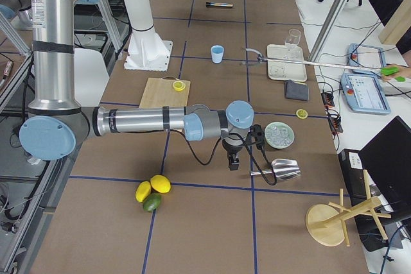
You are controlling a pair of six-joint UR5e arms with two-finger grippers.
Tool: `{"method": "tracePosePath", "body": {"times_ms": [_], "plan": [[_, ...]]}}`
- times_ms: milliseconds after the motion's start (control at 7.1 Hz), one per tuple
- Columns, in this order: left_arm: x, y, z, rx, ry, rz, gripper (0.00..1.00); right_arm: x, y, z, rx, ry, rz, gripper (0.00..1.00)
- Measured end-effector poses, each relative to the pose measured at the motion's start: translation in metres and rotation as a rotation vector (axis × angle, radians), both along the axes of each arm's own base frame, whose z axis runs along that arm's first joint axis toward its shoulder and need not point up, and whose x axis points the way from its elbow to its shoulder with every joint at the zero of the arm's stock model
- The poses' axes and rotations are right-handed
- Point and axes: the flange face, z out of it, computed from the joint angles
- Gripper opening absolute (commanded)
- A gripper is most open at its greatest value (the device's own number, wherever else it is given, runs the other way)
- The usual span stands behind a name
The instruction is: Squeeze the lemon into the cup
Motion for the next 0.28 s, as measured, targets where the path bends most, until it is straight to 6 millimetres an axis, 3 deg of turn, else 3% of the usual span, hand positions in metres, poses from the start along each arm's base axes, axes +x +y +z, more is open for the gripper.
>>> {"method": "tracePosePath", "body": {"times_ms": [282], "plan": [[0.0003,-0.0002,0.0009,0.0,0.0,0.001,1.0,0.0011,0.0008,0.0038,0.0,0.007,-0.002,1.0]]}}
